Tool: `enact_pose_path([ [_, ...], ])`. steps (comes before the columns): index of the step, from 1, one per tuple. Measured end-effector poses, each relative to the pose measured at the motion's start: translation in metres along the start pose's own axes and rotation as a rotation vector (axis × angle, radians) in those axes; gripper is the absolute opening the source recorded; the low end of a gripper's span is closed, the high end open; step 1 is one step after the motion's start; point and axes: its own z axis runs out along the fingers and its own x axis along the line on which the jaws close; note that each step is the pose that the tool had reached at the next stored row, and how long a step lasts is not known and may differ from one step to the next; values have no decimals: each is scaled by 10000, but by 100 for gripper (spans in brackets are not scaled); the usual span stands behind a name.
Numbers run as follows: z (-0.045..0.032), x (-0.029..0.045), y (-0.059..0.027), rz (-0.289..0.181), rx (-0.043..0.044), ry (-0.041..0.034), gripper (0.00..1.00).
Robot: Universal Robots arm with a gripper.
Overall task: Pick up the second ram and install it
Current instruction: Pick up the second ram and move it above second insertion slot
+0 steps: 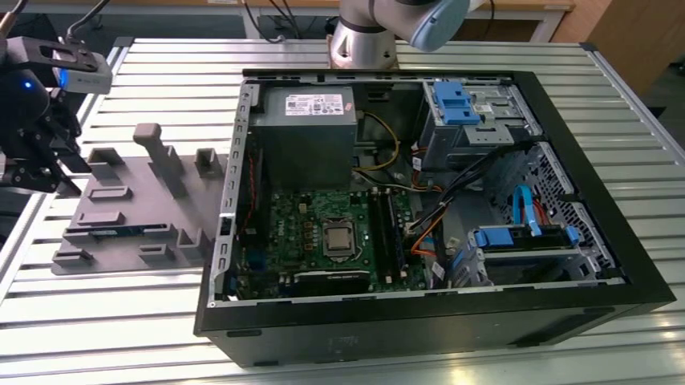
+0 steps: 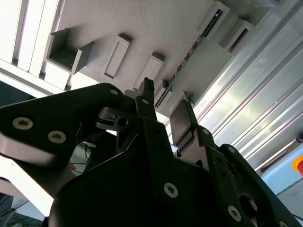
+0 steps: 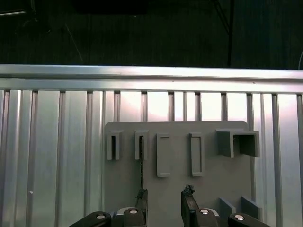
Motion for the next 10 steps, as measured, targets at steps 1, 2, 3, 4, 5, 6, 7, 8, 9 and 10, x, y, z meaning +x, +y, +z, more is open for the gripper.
enact_pose_path([
  [1, 10, 1, -1, -1, 0, 0, 42],
  [2, 22, 3, -1, -3, 0, 0, 42],
  [3, 30, 5, -2, -5, 0, 1, 42],
  [4, 36, 7, -2, -6, -1, 3, 42],
  [5, 42, 10, -2, -6, -2, 5, 42],
  [6, 48, 14, -2, -6, -2, 6, 42],
  [7, 56, 17, -3, -5, -1, 6, 42],
  [8, 64, 20, -3, -5, -1, 6, 42],
  [9, 73, 22, -4, -6, 1, 6, 42],
  [10, 81, 25, -4, -5, 0, 6, 40],
])
